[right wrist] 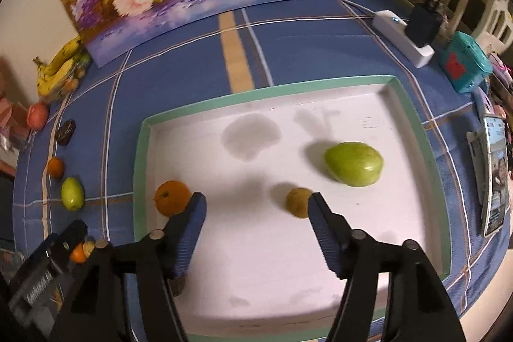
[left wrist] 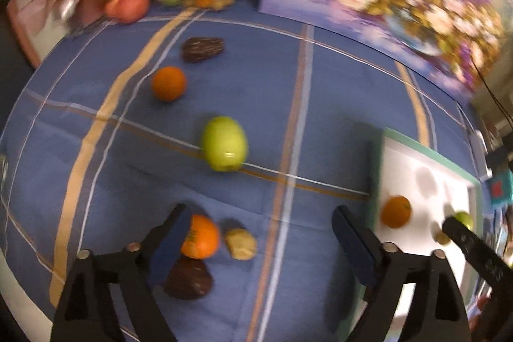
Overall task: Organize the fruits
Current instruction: 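Move both open tools back toward the remaining tangerine, date and small fruit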
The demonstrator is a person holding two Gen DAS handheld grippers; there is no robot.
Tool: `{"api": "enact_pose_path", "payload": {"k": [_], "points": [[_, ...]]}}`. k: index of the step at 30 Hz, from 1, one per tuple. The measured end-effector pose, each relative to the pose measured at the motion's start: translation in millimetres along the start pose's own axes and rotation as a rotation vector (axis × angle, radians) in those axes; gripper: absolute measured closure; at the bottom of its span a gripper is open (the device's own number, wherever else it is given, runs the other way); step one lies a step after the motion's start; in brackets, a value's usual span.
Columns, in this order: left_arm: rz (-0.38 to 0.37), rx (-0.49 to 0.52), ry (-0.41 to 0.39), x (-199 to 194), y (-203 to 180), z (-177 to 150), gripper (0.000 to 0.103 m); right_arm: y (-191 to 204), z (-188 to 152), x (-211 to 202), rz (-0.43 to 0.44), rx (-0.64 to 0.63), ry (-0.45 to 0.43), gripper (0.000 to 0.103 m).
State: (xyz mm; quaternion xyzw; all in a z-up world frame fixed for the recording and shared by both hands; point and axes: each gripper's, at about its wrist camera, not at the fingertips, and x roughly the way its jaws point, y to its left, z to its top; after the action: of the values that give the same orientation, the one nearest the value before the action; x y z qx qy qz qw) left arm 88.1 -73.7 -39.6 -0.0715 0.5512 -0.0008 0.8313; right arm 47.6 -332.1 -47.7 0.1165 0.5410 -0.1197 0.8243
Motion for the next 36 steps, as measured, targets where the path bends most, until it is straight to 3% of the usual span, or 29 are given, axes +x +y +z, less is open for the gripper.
{"api": "enact_pose_path", "payload": {"k": [1,5,7,13,20,25,31,36], "points": [[0.005,-0.024,-0.003,1.2,7.0,1.7,0.0,2.5,-0.5,0.6,0.0,-0.008,-0.002,0.029],[0.022,-0.081,-0.015,2.6,25.5,6.1,0.0,9.3,-2.4,0.7,0.02,-0.033,-0.017,0.02],[0.022,-0.097,-0.021,2.1,31.4,8.6,0.0,13.8,-3.3,0.9,0.046,-0.045,-0.033,0.01],[0.034,-0.08,-0.056,-6.7,38.1,16.0,0.0,29.7,-7.2,-1.9,0.092,-0.095,-0.107,0.01],[0.184,-0.035,-0.058,-14.4,35.2,22.9,0.0,48.8,-10.7,-10.1,0.109,-0.15,-0.188,0.01],[0.086,-0.042,-0.096,-26.8,36.4,22.9,0.0,59.3,-13.5,-11.3,0.14,-0.181,-0.18,0.01],[0.019,-0.069,-0.219,-49.8,51.6,24.4,0.0,81.1,-20.0,-21.6,0.173,-0.26,-0.199,0.01],[-0.023,-0.113,-0.221,-56.6,72.0,24.8,0.0,101.5,-25.9,-28.6,0.195,-0.293,-0.196,0.01]]}}
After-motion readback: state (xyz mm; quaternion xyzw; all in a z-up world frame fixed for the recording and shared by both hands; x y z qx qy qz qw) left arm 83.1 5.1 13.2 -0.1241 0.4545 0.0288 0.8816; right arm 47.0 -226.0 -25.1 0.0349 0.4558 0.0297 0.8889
